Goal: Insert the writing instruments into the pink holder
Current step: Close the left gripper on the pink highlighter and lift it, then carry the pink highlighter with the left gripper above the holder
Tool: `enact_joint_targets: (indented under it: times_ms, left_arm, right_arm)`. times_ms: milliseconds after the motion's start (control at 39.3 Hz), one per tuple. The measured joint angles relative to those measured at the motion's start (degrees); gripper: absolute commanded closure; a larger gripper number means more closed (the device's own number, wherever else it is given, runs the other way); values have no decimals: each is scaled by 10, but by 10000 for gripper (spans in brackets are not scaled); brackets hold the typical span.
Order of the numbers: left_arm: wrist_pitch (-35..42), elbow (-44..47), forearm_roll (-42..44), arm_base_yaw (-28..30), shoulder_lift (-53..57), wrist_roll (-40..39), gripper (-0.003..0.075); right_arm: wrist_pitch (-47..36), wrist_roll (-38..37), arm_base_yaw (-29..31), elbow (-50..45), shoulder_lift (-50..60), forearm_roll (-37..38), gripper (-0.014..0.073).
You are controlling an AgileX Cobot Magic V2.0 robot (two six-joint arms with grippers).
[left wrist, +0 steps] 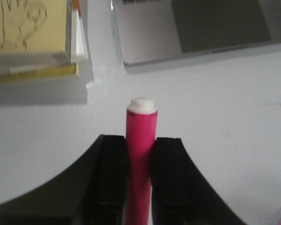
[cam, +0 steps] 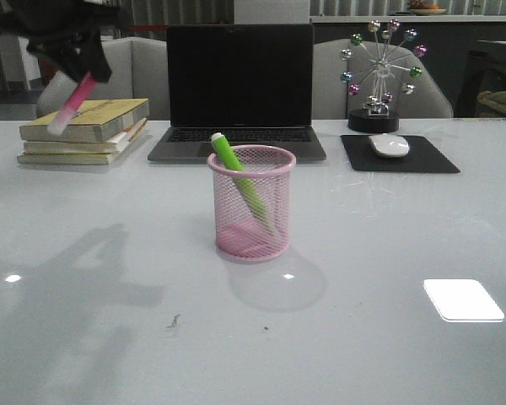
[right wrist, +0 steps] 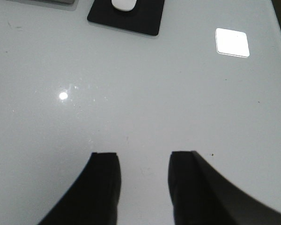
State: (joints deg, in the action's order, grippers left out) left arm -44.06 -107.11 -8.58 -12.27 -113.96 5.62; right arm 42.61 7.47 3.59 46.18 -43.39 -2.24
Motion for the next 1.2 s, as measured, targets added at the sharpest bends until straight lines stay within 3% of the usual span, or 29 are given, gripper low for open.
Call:
enact_joint_targets:
  times_ms: [203,458,865,1195]
  left_arm:
    - [68,0,-21,-45,58,37,621]
    - [219,53,-41,-109,106,43,621]
    - [564,320,-107,-238,152,43,621]
    - [753,432,-114,-299,150,42,621]
  right_arm:
    - [0,0,0,0,0,0,211]
    - [3,0,0,0,0,1,211]
    - [12,0,0,0,0,2,211]
    - [26,0,0,0,0,22,211]
